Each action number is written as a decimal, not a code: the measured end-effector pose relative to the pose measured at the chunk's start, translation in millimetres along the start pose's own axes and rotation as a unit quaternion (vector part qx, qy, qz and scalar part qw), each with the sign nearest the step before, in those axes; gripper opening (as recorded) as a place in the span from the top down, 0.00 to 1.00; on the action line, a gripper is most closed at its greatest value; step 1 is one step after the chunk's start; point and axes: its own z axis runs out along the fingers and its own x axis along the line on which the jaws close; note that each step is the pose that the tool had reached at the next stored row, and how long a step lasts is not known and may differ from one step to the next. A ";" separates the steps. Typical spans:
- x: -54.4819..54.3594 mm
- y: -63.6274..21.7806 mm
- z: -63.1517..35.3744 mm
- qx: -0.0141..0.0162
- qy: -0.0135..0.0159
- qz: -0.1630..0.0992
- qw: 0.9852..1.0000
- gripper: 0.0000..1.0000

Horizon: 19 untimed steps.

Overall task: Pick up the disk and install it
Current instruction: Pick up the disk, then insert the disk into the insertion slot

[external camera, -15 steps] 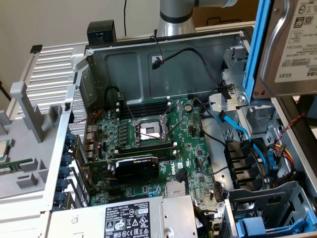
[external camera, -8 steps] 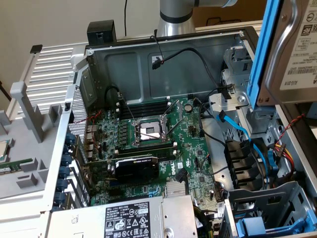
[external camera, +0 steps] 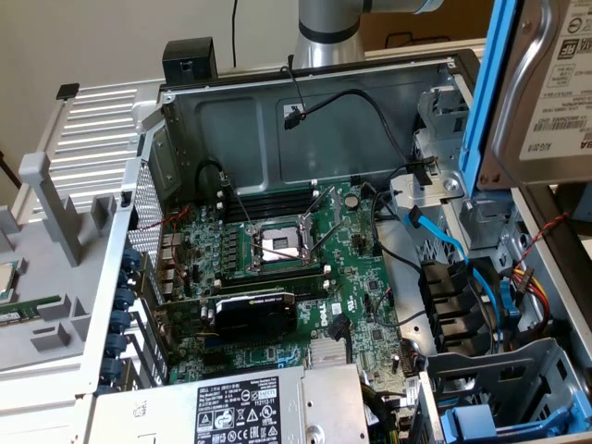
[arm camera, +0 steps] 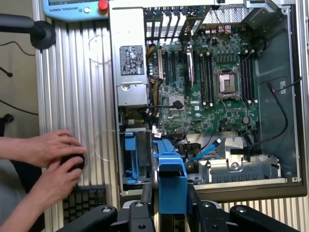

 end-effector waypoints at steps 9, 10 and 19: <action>-5.4 1.2 0.3 -0.001 0.001 -0.024 1.000 0.63; -5.8 1.1 0.3 -0.001 0.001 -0.026 1.000 0.63; -6.0 1.2 0.4 -0.001 0.001 -0.027 1.000 0.63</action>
